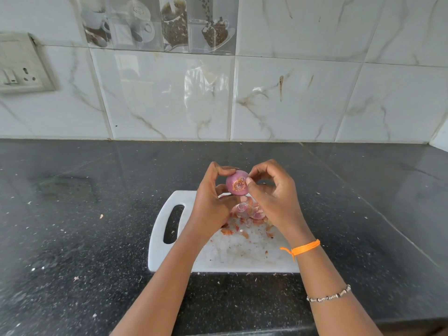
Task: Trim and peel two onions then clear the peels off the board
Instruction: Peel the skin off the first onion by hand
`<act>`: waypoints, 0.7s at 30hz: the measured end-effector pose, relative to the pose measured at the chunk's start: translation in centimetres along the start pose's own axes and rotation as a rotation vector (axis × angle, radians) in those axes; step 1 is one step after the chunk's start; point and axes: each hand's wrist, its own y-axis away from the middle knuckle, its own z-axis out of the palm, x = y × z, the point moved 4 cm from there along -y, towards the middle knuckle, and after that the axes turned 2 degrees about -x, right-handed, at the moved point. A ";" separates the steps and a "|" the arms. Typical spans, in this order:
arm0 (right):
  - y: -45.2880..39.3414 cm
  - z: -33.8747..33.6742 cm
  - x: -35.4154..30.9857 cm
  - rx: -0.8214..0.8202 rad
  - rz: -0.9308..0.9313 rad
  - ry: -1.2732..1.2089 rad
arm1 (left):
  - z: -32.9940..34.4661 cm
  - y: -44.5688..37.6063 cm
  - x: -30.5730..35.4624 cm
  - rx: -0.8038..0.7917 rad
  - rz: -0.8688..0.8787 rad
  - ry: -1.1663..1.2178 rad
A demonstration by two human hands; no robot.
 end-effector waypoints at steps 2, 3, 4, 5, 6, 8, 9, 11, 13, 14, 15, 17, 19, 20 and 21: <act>0.0 0.0 0.0 -0.002 0.000 -0.003 | 0.0 0.0 0.0 -0.003 0.006 -0.003; 0.0 0.0 0.0 -0.002 0.001 -0.002 | 0.0 0.0 0.0 -0.004 0.008 -0.003; 0.0 0.0 0.0 -0.005 0.003 -0.002 | 0.0 0.0 0.0 -0.007 0.008 -0.002; 0.0 0.0 0.0 -0.007 0.005 -0.001 | 0.0 0.0 0.0 -0.008 0.006 -0.002; 0.0 0.0 0.1 -0.008 0.010 -0.003 | 0.0 0.0 0.0 -0.009 0.007 -0.004; 0.0 0.1 0.1 -0.007 0.025 0.001 | 0.1 0.0 0.0 -0.010 0.012 -0.010; 0.0 0.2 0.1 -0.002 0.033 0.012 | 0.1 0.0 0.0 -0.011 0.013 -0.011; 0.0 0.1 0.2 0.031 0.043 0.048 | 0.1 0.0 -0.1 -0.015 0.011 -0.015; 0.0 -0.1 0.4 0.069 0.056 0.071 | 0.1 0.0 -0.1 -0.022 -0.003 -0.016; -0.1 -0.2 0.4 0.079 0.065 0.065 | 0.1 0.0 -0.2 -0.024 -0.009 -0.018; -0.1 -0.3 0.4 0.081 0.076 0.047 | 0.1 0.0 -0.3 -0.024 -0.014 -0.023; -0.1 -0.3 0.5 0.065 0.081 0.000 | 0.1 0.0 -0.4 -0.021 -0.024 -0.029; -0.1 -0.1 0.4 0.048 0.060 -0.003 | 0.1 0.0 -0.4 -0.019 -0.025 -0.028; 0.0 0.0 0.4 0.041 0.053 0.000 | 0.1 0.0 -0.4 -0.019 -0.024 -0.027; 0.0 0.0 0.4 0.036 0.050 -0.001 | 0.1 0.0 -0.3 -0.020 -0.023 -0.027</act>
